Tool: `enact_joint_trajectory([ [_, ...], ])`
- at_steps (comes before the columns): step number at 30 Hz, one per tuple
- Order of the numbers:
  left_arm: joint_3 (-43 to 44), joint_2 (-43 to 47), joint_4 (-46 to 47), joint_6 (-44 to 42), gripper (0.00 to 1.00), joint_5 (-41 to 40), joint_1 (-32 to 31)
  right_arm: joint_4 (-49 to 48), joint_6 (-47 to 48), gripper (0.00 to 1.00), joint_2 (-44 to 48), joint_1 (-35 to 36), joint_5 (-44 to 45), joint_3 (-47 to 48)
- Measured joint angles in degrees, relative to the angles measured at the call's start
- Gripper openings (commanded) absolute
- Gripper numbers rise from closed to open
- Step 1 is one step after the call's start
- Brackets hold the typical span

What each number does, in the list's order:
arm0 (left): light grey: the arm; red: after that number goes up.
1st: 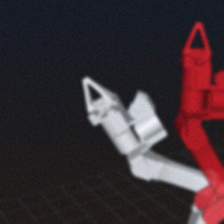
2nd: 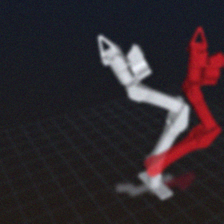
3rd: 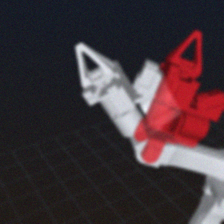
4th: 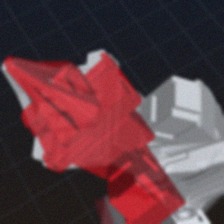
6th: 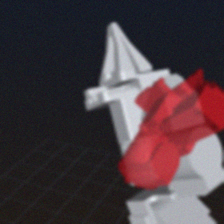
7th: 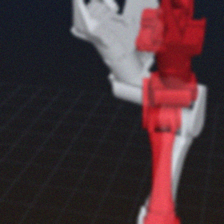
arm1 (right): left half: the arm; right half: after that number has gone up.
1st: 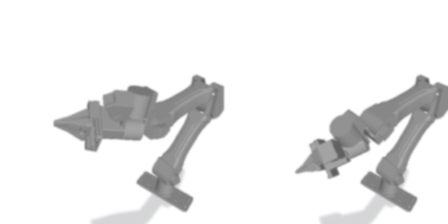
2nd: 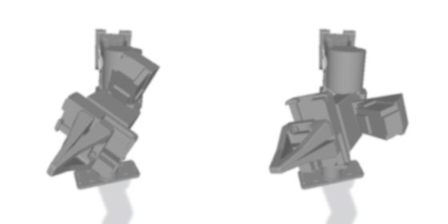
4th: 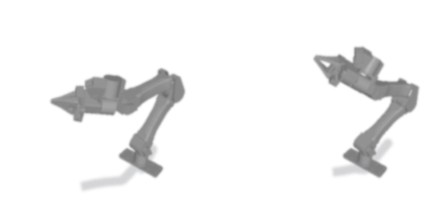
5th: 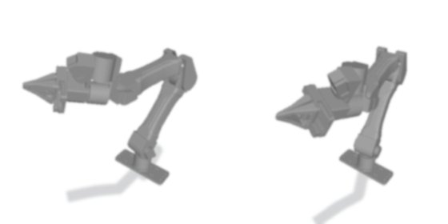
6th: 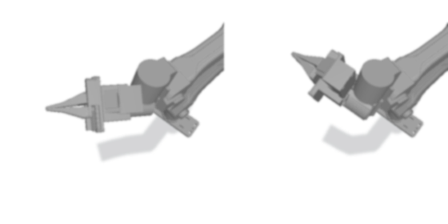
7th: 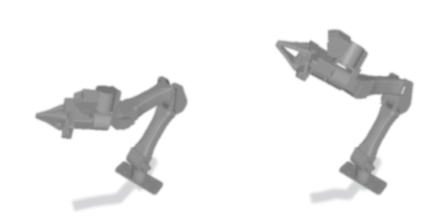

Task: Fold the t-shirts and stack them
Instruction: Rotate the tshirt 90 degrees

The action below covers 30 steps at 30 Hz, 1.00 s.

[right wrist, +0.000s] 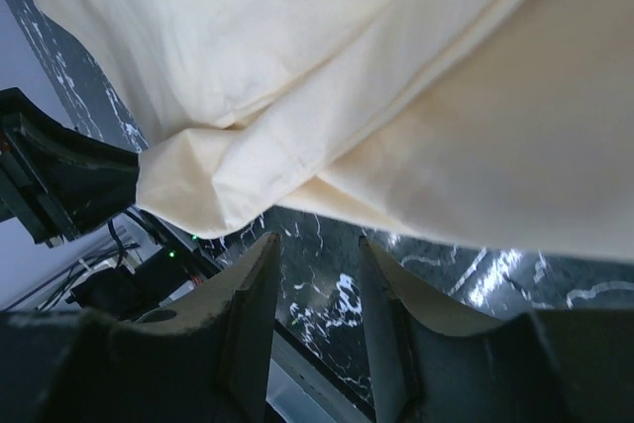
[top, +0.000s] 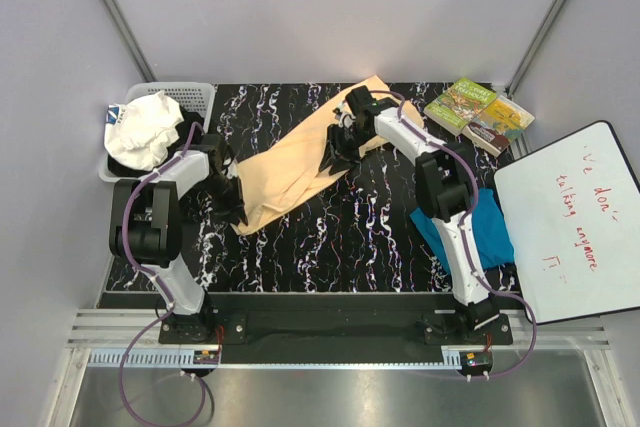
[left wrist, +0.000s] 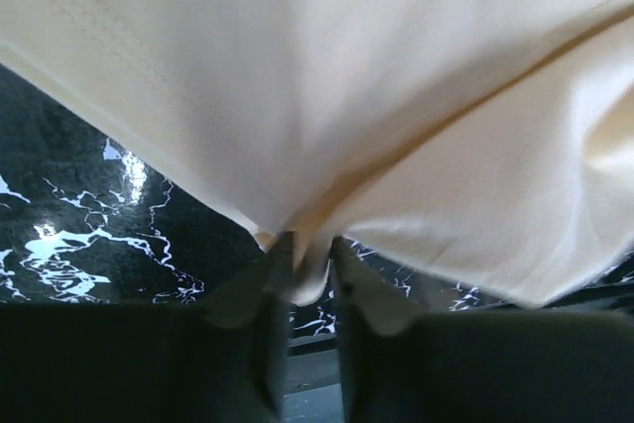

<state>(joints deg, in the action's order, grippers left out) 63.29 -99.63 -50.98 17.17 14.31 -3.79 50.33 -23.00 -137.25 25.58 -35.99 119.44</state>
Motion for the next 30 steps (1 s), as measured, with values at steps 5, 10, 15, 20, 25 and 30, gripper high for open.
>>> enact_joint_trajectory([
  [5, -0.15, -0.11, 0.09, -0.11, 0.59, 0.74, 0.81, -1.09, -2.54, 0.45, -8.02, 1.42, -2.56, 7.21],
  [10, -0.15, -0.11, 0.04, -0.2, 0.56, 0.83, 0.81, -1.25, -4.02, 0.43, -11.85, 2.4, -4.02, 11.85],
  [15, -0.15, -0.11, 0.11, -0.44, 0.22, 0.87, 0.81, -1.14, -5.66, 0.44, -13.35, 2.6, -4.92, 16.15],
  [20, -0.17, -0.11, 0.48, -0.83, 0.0, 0.96, 0.81, -1.7, -7.06, 0.46, -13.4, 2.6, -5.92, 21.0],
  [25, -0.17, -0.11, 0.94, -0.83, 0.0, 0.9, 0.81, -4.61, -8.83, 0.47, -14.14, 2.6, -6.8, 23.93],
  [30, -0.48, 0.04, 1.42, -0.7, 0.0, 0.42, 1.09, -7.1, -10.51, 0.47, -18.29, 2.64, -7.15, 26.91],
])
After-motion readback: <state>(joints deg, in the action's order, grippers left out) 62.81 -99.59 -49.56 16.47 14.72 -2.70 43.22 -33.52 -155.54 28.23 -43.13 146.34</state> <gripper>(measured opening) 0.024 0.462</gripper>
